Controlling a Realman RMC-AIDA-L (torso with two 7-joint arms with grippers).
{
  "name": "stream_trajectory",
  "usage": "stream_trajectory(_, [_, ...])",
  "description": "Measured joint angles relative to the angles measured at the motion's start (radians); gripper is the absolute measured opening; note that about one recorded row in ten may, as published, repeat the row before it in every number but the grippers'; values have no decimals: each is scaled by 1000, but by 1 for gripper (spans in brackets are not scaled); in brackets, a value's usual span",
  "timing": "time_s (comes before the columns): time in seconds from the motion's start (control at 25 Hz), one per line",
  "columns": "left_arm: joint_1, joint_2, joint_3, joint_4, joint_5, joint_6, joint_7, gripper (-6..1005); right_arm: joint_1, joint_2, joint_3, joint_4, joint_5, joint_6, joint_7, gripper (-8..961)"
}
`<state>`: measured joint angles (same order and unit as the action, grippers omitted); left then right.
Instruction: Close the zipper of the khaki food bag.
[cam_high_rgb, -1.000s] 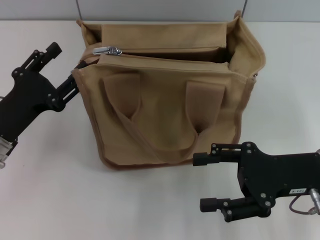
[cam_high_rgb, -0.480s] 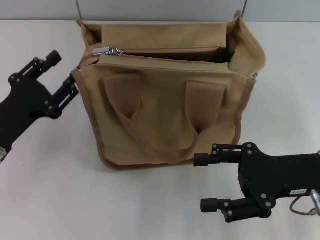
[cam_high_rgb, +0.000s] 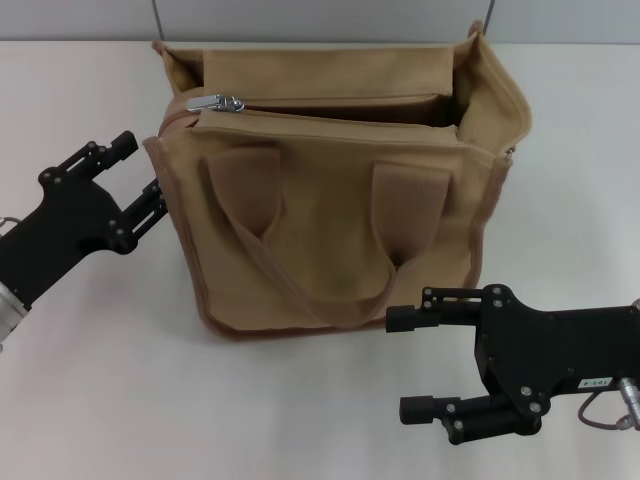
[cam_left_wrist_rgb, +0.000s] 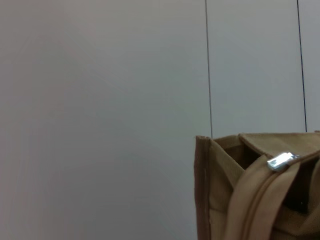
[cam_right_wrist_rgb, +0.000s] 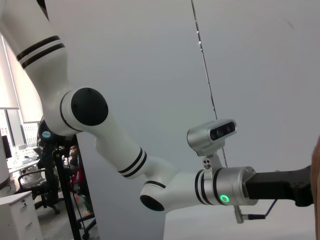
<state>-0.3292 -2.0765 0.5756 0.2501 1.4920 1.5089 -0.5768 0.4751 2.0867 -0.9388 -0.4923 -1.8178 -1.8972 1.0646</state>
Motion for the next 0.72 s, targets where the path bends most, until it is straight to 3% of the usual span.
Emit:
stream_trajectory(0.28, [-45,-3,-36,-48,-59,-48,6,608,0,0,0,2,0,1,0,771])
stream_trajectory(0.72, [-54,-4,-45,-80,-103,32,6,613,0,-1,0,5,0,14,0,770])
